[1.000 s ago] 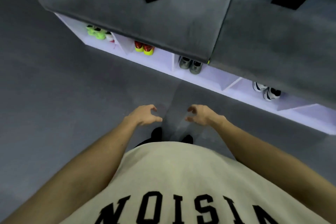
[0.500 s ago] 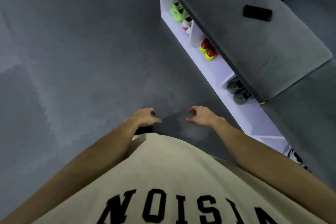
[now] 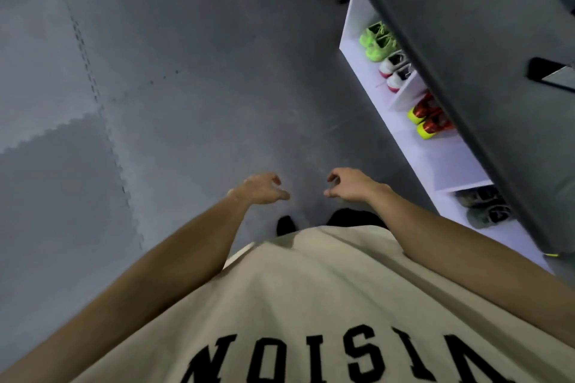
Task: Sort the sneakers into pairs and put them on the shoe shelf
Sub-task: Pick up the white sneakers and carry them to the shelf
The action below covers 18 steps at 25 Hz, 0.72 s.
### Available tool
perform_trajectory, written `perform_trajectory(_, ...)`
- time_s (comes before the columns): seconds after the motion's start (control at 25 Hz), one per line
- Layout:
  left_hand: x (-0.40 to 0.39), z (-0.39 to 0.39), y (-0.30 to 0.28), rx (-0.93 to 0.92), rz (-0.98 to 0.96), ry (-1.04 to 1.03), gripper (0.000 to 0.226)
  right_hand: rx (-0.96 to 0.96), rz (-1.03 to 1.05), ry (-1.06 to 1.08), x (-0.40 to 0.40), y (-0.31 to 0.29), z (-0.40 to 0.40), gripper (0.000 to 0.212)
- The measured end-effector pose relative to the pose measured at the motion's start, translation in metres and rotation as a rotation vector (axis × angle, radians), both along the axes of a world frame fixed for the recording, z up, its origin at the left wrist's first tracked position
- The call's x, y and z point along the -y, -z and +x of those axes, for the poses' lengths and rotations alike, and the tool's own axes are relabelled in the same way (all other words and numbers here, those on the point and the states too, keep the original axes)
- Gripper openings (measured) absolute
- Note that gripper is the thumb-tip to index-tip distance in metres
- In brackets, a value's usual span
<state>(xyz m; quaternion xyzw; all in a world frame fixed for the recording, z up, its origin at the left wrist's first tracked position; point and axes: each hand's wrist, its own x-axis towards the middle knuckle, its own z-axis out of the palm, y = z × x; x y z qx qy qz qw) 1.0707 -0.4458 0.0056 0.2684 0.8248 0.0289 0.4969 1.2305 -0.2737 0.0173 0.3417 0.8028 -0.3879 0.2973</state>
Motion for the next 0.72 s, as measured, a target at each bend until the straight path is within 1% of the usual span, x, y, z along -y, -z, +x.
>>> perform_trajectory(0.16,-0.027,-0.076,0.013,0.038,-0.022,-0.050,0.063,0.000,-0.012,0.007,-0.032,0.006,-0.085,0.047)
perform_trajectory(0.32,-0.079,-0.149,0.028,0.068,-0.077,-0.059,0.065,0.014,-0.027,-0.019,-0.086,0.020,-0.162,0.046)
perform_trajectory(0.44,-0.138,-0.219,0.027,0.056,-0.072,-0.092,0.063,0.016,-0.018,-0.046,-0.148,0.021,-0.231,0.044)
perform_trajectory(0.56,-0.196,-0.281,0.012,0.020,-0.062,-0.122,0.059,0.024,-0.003,-0.112,-0.213,0.009,-0.301,0.047)
perform_trajectory(0.72,-0.247,-0.351,0.009,0.007,-0.030,-0.216,0.053,-0.008,0.020,-0.137,-0.280,0.002,-0.384,0.047)
